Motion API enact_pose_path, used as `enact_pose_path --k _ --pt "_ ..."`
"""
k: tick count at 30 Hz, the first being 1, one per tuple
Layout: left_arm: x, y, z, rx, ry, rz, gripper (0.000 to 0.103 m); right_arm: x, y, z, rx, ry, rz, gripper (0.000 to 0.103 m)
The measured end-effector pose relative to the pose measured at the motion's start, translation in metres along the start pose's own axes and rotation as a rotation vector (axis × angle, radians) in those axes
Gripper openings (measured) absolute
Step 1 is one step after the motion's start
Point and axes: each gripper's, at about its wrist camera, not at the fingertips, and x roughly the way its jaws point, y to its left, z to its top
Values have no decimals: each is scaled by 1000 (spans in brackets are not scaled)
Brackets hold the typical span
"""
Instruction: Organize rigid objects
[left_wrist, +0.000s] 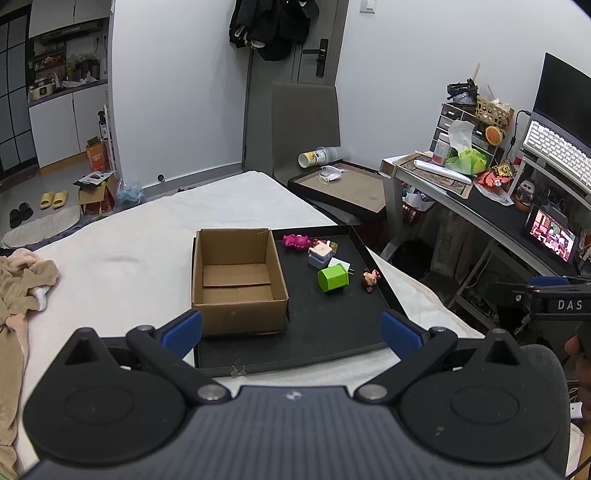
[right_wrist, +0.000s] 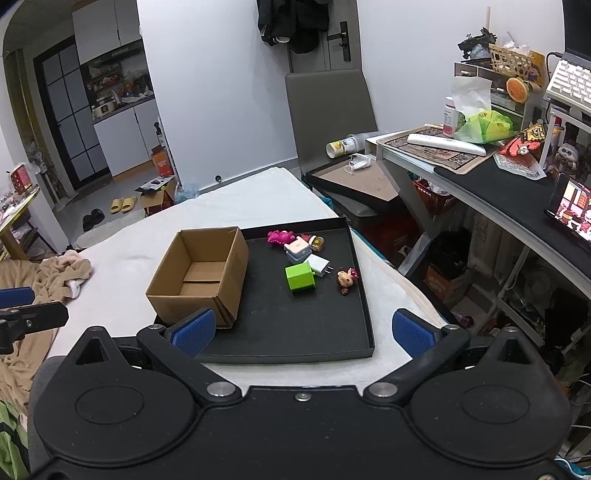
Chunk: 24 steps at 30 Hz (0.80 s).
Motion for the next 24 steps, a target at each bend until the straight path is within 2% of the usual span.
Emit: enact_pose_path --k 13,24 --pt "18 11 11 -20 11 19 102 12 -2 11 6 7 -23 103" --pt "60 35 18 -60 40 19 102 54 -15 19 25 59 -47 103"
